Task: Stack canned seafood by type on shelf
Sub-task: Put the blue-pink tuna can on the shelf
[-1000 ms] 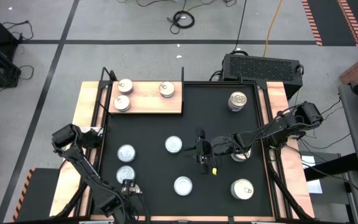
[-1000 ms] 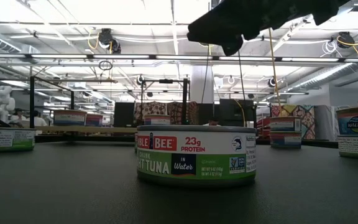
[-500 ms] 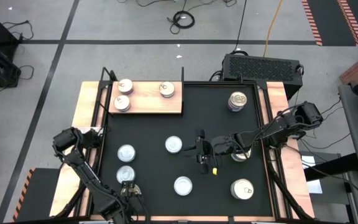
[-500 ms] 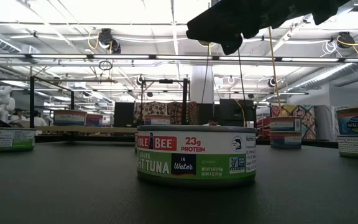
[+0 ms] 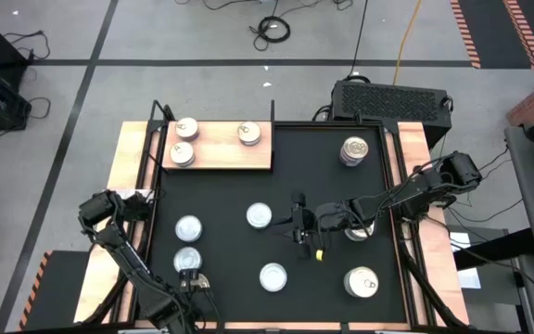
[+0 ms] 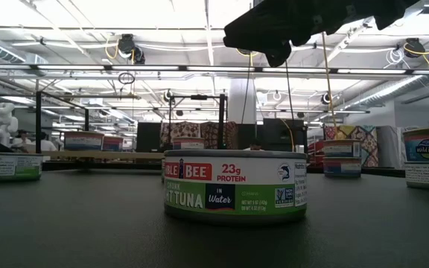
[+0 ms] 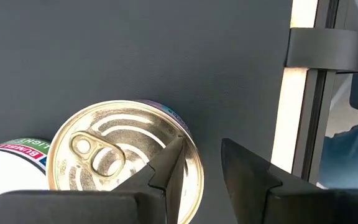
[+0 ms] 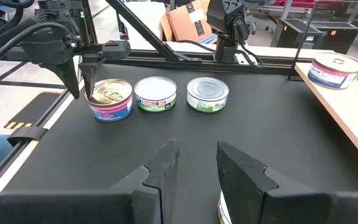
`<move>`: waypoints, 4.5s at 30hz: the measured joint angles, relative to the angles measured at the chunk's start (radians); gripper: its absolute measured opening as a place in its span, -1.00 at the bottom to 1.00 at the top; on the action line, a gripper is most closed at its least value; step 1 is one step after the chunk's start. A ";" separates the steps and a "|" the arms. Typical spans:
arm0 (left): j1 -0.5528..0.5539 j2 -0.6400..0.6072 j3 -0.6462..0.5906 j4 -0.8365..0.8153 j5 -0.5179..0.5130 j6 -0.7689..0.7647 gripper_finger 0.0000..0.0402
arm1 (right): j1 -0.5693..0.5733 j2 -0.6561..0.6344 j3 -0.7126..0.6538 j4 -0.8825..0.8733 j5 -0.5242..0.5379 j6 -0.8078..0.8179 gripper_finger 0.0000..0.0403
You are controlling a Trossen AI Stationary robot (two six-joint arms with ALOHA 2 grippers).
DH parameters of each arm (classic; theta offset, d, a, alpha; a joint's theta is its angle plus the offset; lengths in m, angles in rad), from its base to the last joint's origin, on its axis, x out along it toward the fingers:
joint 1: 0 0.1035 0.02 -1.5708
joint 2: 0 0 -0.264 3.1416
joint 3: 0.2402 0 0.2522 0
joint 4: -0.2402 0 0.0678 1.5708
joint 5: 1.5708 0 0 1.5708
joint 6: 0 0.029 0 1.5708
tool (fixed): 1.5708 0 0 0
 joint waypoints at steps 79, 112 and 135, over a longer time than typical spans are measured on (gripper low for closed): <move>-0.032 0.064 0.125 -0.259 -0.249 0.087 -1.00 | 0.006 0.000 0.000 -0.006 0.000 0.000 -0.48; 0.283 0.036 -0.032 -0.115 -0.420 0.559 -1.00 | 0.006 0.000 0.000 -0.007 0.000 0.000 -0.48; 0.405 -0.079 -0.141 0.043 -0.314 0.681 -0.35 | 0.006 0.000 0.000 -0.031 0.000 0.000 -0.48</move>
